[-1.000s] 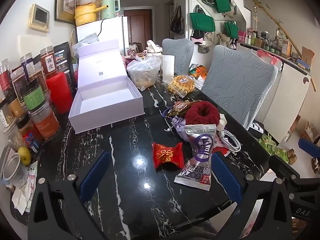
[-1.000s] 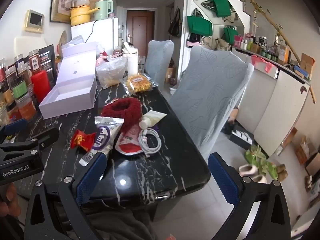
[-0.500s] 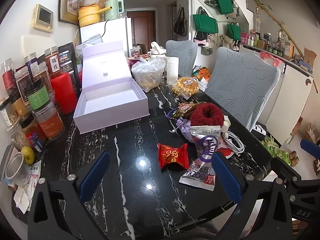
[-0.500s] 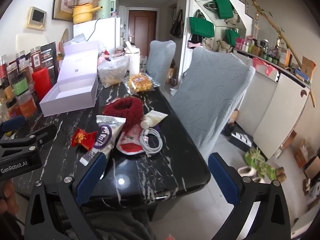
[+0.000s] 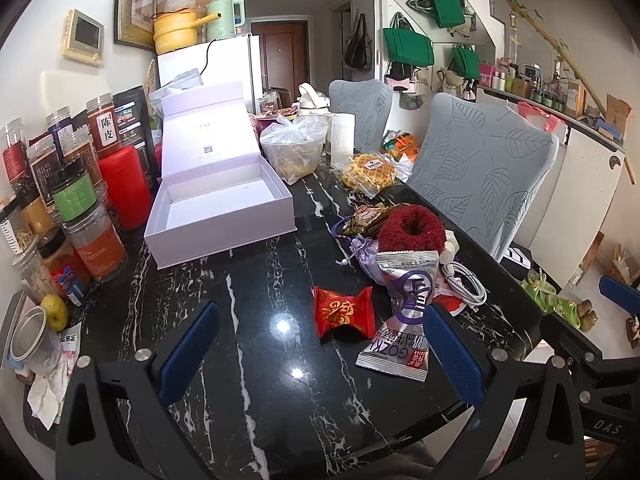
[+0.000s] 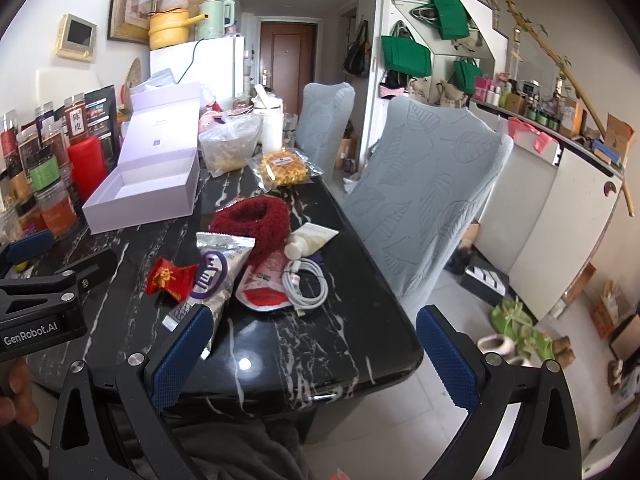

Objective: Organize soft objects

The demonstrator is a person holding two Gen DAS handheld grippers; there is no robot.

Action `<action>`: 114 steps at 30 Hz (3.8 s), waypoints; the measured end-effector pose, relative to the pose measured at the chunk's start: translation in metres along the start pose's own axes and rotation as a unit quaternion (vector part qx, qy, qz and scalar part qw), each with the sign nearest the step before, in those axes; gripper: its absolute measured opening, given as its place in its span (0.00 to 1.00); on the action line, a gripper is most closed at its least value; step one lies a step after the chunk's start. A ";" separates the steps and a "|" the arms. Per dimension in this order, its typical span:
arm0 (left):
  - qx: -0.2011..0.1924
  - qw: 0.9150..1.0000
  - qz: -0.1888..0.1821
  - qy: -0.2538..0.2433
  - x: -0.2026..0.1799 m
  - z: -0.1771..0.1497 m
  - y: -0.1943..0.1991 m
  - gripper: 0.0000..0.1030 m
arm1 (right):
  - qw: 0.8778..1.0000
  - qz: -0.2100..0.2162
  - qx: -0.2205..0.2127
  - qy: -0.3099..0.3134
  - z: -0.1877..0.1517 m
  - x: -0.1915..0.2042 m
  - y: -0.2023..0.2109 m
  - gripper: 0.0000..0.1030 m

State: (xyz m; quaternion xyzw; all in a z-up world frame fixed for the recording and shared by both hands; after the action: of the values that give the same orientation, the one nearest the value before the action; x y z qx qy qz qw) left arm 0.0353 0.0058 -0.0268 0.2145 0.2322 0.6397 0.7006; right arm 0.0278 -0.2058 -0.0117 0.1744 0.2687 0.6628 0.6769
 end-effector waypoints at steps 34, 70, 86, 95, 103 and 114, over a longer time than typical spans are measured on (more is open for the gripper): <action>0.000 1.000 0.003 0.004 0.002 -0.006 0.001 1.00 | 1.000 0.006 -0.001 0.005 -0.002 0.003 0.000 1.00; 0.049 0.999 -0.002 0.022 0.049 -0.012 -0.043 1.00 | 0.996 0.073 0.048 -0.011 -0.009 0.037 -0.056 1.00; 0.070 0.997 -0.003 -0.006 0.060 -0.010 -0.080 1.00 | 0.990 0.115 0.079 -0.006 0.002 0.070 -0.096 0.88; 0.076 0.997 -0.027 0.012 0.069 -0.010 -0.089 1.00 | 0.982 0.137 0.131 -0.007 -0.005 0.086 -0.122 0.57; 0.073 0.996 -0.056 0.018 0.064 -0.006 -0.093 1.00 | 0.977 0.170 0.127 -0.001 -0.002 0.088 -0.115 0.33; 0.104 0.987 -0.120 0.022 0.032 -0.011 -0.115 1.00 | 0.980 0.170 0.105 -0.016 0.009 0.060 -0.099 0.32</action>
State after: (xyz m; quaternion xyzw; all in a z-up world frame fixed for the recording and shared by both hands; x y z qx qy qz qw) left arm 0.1232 0.0272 -0.1057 0.2431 0.3370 0.5280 0.7407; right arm 0.1118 -0.1518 -0.0713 0.2983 0.2924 0.7332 0.5366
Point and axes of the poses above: each gripper's, at about its wrist camera, not at the fingertips, and y roughly against the way its jaws point, x to its left, z to its top, the point moved 5 cm from there along -y, roughly the way its jaws point, and after that the axes turned 6 degrees about -z, right-handed, at the moved point
